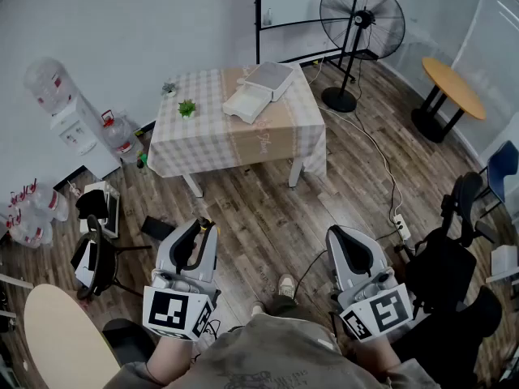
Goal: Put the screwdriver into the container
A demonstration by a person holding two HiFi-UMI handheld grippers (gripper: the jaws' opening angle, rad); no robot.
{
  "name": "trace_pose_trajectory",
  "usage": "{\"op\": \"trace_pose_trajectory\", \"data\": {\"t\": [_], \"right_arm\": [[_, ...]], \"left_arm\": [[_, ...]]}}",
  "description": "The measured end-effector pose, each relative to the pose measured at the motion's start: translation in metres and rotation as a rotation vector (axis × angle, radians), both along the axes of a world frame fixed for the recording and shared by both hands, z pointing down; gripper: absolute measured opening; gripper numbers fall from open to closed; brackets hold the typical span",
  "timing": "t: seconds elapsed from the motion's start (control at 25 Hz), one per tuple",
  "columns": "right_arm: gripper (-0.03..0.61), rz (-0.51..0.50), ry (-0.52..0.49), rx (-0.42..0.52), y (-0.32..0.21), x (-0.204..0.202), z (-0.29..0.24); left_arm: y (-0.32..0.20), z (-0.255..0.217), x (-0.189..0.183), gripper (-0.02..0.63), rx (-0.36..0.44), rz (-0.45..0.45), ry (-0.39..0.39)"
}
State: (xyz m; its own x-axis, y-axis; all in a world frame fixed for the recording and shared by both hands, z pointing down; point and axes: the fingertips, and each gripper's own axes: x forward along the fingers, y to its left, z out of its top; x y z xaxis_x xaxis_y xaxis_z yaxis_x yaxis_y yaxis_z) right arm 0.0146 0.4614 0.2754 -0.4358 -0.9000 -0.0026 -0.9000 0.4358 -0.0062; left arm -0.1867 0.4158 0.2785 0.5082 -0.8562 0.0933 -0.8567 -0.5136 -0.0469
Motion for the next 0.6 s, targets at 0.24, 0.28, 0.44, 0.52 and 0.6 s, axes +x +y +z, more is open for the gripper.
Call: {"op": "trace_pose_trajectory", "data": {"t": [0.24, 0.28, 0.44, 0.52, 0.6], "right_arm": [[0.028, 0.024, -0.023, -0.032, -0.01, 0.01, 0.005], [0.028, 0.023, -0.024, -0.034, -0.013, 0.012, 0.005], [0.028, 0.011, -0.02, -0.046, -0.025, 0.017, 0.009], [0.028, 0.006, -0.018, -0.051, -0.033, 0.021, 0.011], [0.028, 0.005, -0.009, -0.067, -0.044, 0.028, 0.015]], "left_arm": [[-0.006, 0.003, 0.006, 0.079, -0.015, 0.004, -0.002], [-0.008, 0.003, 0.007, 0.079, -0.016, 0.003, -0.002], [-0.019, 0.003, 0.014, 0.079, -0.019, 0.0, -0.002], [-0.027, 0.004, 0.02, 0.079, -0.02, -0.001, -0.004], [-0.037, 0.004, 0.028, 0.079, -0.023, 0.0, -0.006]]}}
